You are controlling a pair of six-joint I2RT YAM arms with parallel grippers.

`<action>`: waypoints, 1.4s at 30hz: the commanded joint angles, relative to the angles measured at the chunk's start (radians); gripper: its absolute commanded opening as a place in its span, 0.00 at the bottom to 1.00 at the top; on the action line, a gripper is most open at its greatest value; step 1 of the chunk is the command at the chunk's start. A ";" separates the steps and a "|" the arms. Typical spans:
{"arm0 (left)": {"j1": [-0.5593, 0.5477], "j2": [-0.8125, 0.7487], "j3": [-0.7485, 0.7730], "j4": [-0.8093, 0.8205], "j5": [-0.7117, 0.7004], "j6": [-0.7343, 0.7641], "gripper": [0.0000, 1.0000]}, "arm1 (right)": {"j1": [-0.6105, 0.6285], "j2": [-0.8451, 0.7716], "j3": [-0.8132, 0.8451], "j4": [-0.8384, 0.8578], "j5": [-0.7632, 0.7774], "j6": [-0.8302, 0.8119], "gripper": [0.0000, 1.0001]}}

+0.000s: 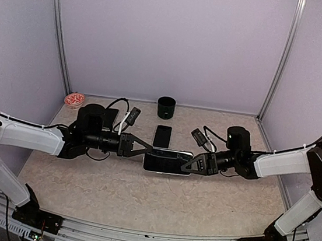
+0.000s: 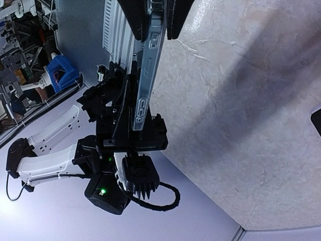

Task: Put the phone into the phone case
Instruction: Press the corner of the phone case at the top right corner of the phone case, then pass from the right arm to the left

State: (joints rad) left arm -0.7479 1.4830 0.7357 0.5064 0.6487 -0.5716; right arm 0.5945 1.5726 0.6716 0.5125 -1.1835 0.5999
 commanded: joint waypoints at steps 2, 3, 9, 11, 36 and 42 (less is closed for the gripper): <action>0.008 -0.050 0.025 -0.067 -0.064 0.063 0.27 | 0.010 -0.011 0.046 -0.090 -0.001 -0.055 0.00; 0.014 -0.054 0.022 -0.067 -0.062 0.058 0.36 | 0.011 -0.016 0.050 -0.103 -0.002 -0.067 0.00; 0.052 -0.110 0.068 -0.152 -0.061 0.090 0.61 | 0.011 -0.046 0.070 -0.209 0.019 -0.152 0.00; 0.053 -0.109 0.114 -0.219 -0.064 0.126 0.64 | 0.011 -0.053 0.072 -0.232 0.021 -0.171 0.00; -0.101 0.261 0.569 -0.828 0.092 0.508 0.65 | 0.061 -0.087 0.086 -0.336 0.026 -0.282 0.00; -0.114 0.310 0.602 -0.886 0.094 0.542 0.60 | 0.066 -0.092 0.088 -0.339 0.021 -0.291 0.00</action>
State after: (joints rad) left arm -0.8490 1.7576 1.2961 -0.3096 0.7216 -0.0814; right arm 0.6464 1.5253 0.7242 0.1585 -1.1358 0.3344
